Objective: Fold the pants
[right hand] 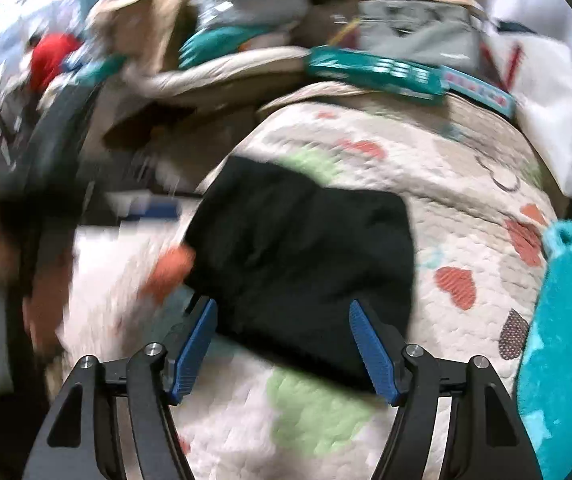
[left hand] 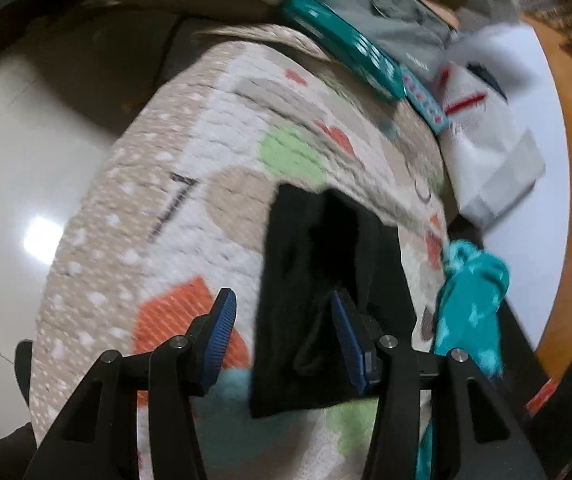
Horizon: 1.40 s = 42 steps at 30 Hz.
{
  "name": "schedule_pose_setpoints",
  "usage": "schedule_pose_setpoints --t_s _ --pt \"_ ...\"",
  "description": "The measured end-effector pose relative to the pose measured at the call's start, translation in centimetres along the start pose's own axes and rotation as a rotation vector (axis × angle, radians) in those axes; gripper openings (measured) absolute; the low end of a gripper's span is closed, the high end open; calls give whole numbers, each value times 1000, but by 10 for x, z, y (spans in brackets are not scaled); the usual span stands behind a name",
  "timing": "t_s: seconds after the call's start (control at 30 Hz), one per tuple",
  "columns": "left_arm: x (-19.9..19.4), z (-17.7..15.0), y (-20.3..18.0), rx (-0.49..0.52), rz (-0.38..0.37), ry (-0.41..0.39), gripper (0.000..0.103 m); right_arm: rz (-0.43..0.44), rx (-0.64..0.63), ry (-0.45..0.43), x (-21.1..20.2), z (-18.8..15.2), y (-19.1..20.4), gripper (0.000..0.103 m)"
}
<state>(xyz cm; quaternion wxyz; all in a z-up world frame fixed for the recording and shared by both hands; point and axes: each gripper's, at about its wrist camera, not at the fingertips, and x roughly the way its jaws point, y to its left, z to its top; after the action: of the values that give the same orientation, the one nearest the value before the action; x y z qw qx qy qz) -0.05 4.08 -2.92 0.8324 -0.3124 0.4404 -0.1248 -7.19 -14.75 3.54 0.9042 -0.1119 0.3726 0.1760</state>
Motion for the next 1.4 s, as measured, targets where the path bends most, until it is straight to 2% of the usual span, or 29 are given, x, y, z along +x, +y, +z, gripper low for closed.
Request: schedule_pose_setpoints --t_s 0.07,0.13,0.23,0.37,0.53,0.63,0.73,0.8,0.9,1.0,1.13,1.23,1.3,1.4 --pt "9 -8 -6 35 59 22 48 35 94 -13 3 27 -19 71" --pt "17 -13 -1 27 83 53 45 79 144 -4 12 47 -25 71" --pt "26 -17 18 -41 61 91 42 151 202 56 44 75 -23 68" --pt "28 -17 38 -116 15 110 41 210 264 181 99 93 -11 53" --pt "25 -15 56 -211 -16 136 41 184 257 257 143 99 9 54" --pt "25 -12 57 -228 -10 144 41 140 234 295 161 102 13 57" --pt "23 -12 56 -216 17 145 41 121 220 318 170 105 16 67" --pt "21 -12 56 -213 23 148 41 124 205 329 170 107 21 78" --pt "17 -9 60 -224 19 142 41 122 184 316 160 110 23 78" --pt "8 -3 68 -252 18 102 41 158 235 252 132 115 6 78" --pt "-6 7 73 -270 10 28 41 80 263 170 95 111 -29 78" --pt "-11 14 58 -195 37 -36 41 3 302 137 74 91 -62 78" --pt "-5 16 42 -125 61 -49 44 -42 342 143 65 69 -85 78" --pt "20 17 21 -34 82 -13 46 -81 395 165 60 39 -108 78"
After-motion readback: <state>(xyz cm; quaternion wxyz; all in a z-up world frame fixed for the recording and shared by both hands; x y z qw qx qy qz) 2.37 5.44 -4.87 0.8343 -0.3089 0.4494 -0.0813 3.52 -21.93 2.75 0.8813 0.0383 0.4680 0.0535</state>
